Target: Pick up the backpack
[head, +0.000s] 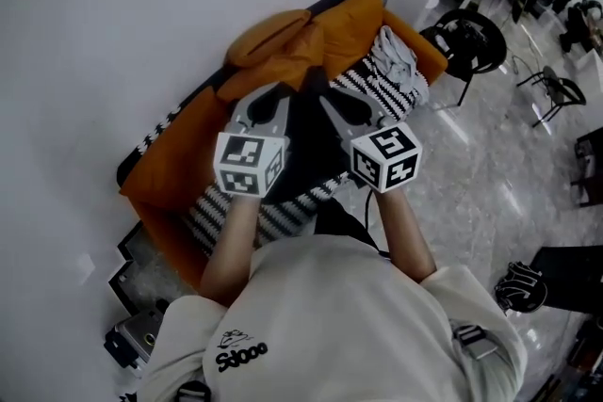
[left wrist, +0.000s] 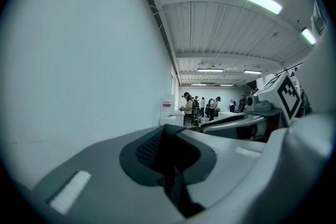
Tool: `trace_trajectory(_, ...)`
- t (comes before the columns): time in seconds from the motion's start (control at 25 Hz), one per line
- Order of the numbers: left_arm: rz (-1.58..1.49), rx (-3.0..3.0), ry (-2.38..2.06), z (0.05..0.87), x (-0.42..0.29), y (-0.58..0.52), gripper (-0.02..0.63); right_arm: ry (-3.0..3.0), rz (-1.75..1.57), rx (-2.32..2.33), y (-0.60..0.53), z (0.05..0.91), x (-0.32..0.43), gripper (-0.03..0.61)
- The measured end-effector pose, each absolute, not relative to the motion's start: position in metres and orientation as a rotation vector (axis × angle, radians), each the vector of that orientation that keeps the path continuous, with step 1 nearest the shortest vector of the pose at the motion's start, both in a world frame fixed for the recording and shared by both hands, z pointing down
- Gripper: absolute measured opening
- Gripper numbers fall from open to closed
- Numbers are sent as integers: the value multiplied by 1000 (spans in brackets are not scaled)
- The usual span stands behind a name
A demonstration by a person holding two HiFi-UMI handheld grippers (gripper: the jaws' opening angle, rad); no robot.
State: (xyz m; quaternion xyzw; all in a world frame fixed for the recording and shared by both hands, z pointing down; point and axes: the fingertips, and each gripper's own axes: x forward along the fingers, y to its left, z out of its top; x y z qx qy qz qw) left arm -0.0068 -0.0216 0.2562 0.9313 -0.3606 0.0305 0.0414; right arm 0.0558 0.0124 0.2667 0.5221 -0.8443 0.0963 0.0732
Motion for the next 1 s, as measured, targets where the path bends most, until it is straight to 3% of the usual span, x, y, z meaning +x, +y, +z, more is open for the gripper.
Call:
trace_trajectory(0.4, -142, 2989, -1192, 182, -27, 8, 9, -2556, 10, 1578, 50, 197, 41, 64)
trace_trajectory(1.0, -123, 3084, -1241, 140, -48, 30, 9, -2583, -157, 1468, 76, 161, 17, 61)
